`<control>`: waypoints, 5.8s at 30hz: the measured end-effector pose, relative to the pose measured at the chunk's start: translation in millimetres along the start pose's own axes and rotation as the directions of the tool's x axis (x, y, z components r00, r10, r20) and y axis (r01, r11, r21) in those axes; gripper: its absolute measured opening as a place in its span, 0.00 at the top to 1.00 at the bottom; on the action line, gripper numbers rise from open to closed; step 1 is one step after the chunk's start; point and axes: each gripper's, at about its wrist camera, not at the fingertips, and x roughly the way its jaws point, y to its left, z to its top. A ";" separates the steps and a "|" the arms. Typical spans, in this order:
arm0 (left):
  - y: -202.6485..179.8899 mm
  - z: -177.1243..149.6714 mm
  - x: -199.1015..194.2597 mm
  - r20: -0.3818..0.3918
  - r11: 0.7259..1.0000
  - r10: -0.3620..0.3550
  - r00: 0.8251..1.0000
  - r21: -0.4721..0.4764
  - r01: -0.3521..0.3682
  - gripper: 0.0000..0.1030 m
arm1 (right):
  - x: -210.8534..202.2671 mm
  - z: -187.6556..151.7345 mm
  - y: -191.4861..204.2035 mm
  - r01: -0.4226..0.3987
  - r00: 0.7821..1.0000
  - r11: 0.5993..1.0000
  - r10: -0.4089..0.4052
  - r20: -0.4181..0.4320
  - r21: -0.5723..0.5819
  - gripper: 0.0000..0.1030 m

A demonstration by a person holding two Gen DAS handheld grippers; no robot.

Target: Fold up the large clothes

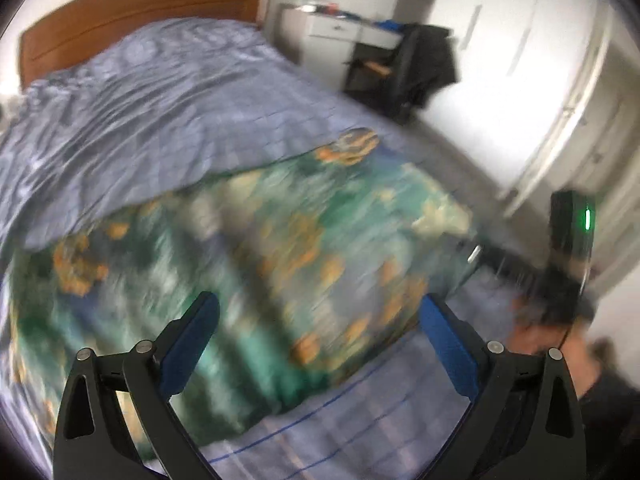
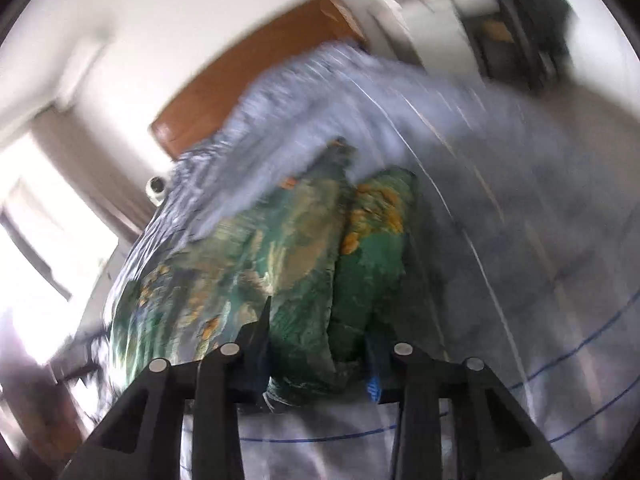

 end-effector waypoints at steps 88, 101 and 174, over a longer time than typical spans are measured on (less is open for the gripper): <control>314.1 -144.2 -49.8 -0.083 0.840 0.244 0.966 -0.481 -0.254 0.65 | 144.4 -49.9 322.8 -0.330 0.915 0.702 0.072 -0.398 -0.632 0.71; 312.6 -142.1 -47.3 -0.086 0.832 0.264 0.961 -0.483 -0.272 0.63 | 152.1 -119.5 252.9 -0.300 0.883 0.839 0.065 -0.464 -0.453 0.73; 345.6 -141.0 -31.3 0.044 0.686 -0.097 0.994 -0.721 0.099 0.42 | 196.9 -58.9 221.4 -0.456 0.780 0.885 0.347 -0.521 -0.094 0.20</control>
